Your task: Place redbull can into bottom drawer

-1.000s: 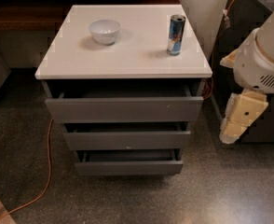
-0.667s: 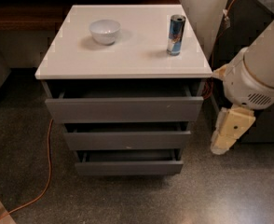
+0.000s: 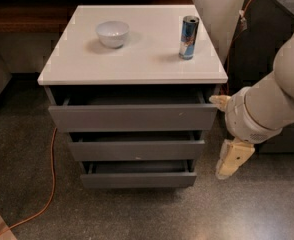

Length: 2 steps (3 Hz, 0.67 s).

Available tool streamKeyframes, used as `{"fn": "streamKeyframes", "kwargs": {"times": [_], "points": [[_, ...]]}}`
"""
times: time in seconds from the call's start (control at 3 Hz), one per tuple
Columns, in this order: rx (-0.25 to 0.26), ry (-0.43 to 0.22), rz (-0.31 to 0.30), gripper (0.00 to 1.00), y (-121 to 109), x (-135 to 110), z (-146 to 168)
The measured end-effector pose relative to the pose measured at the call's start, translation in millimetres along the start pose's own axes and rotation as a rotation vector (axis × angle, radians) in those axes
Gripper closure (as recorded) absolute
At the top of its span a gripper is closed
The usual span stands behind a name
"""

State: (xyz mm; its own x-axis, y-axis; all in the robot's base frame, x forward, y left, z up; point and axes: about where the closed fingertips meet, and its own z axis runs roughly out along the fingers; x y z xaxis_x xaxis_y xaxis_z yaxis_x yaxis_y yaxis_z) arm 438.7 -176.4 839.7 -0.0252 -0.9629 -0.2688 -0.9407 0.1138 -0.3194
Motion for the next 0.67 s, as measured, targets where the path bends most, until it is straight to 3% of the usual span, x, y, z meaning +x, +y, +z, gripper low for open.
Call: {"fn": "streamKeyframes", "kwargs": {"times": [0.33,0.67], "points": [[-0.016,-0.021,-0.088,0.00,5.5,12.6,46.1],[-0.008,-0.043,-0.132,0.00,18.1,4.4,103.7]]}}
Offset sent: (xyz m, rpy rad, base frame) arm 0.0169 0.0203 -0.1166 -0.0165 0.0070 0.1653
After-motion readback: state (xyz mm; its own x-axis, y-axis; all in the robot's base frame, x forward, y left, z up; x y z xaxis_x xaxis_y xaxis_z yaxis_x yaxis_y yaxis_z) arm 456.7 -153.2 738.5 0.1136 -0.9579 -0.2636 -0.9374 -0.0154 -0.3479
